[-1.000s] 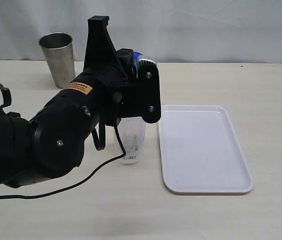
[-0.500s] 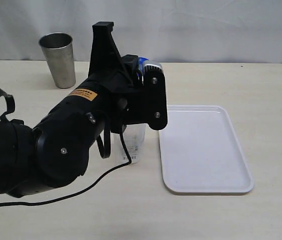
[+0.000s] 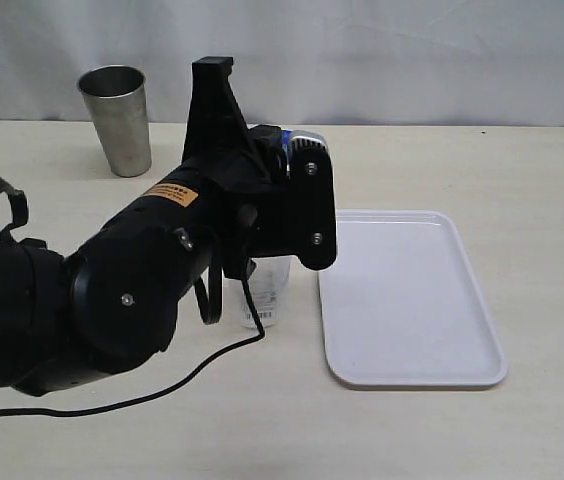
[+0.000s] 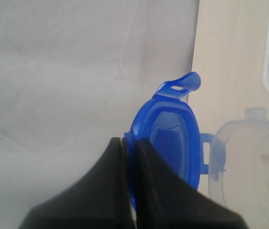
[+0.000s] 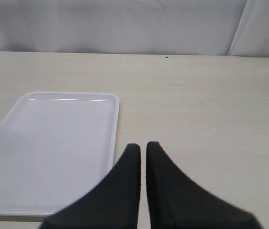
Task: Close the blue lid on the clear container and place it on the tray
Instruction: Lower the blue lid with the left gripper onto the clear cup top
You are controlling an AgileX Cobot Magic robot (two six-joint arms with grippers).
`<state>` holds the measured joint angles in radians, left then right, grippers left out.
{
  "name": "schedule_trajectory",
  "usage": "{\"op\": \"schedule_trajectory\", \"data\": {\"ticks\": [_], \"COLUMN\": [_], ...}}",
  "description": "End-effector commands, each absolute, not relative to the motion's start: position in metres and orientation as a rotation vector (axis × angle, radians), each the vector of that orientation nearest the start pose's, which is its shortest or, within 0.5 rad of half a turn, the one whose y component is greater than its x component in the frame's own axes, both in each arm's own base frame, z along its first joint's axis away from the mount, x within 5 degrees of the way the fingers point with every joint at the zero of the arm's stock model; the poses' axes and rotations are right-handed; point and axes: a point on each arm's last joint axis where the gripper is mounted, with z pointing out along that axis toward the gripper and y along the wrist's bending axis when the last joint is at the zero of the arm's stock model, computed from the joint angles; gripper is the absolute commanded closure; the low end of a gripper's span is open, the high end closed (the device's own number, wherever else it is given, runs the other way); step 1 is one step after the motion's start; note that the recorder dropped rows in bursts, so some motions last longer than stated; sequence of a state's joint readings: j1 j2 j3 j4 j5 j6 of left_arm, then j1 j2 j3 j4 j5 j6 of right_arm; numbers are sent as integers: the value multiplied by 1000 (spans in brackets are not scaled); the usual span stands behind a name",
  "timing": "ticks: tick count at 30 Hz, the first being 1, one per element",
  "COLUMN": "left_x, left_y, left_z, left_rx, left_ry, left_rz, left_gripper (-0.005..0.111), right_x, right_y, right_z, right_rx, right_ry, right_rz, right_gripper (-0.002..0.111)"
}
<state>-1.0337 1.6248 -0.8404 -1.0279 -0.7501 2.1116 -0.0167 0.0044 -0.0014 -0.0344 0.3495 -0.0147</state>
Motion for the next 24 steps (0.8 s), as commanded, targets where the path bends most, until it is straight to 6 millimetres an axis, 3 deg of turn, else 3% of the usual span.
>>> {"op": "schedule_trajectory", "data": {"ticks": [1, 24], "left_x": [207, 193], "left_y": [-256, -251], "left_z": [237, 218], "left_rx": [1445, 1517], "left_ry": [1093, 1103], "left_rz": [760, 749], "left_gripper": [107, 107], "right_x": [53, 53], "right_y": [-2, -2], "right_z": [182, 182], "right_rx": [-16, -16], "right_ry": [1829, 1829], "right_rz": [-60, -60], "right_gripper": [104, 104]}}
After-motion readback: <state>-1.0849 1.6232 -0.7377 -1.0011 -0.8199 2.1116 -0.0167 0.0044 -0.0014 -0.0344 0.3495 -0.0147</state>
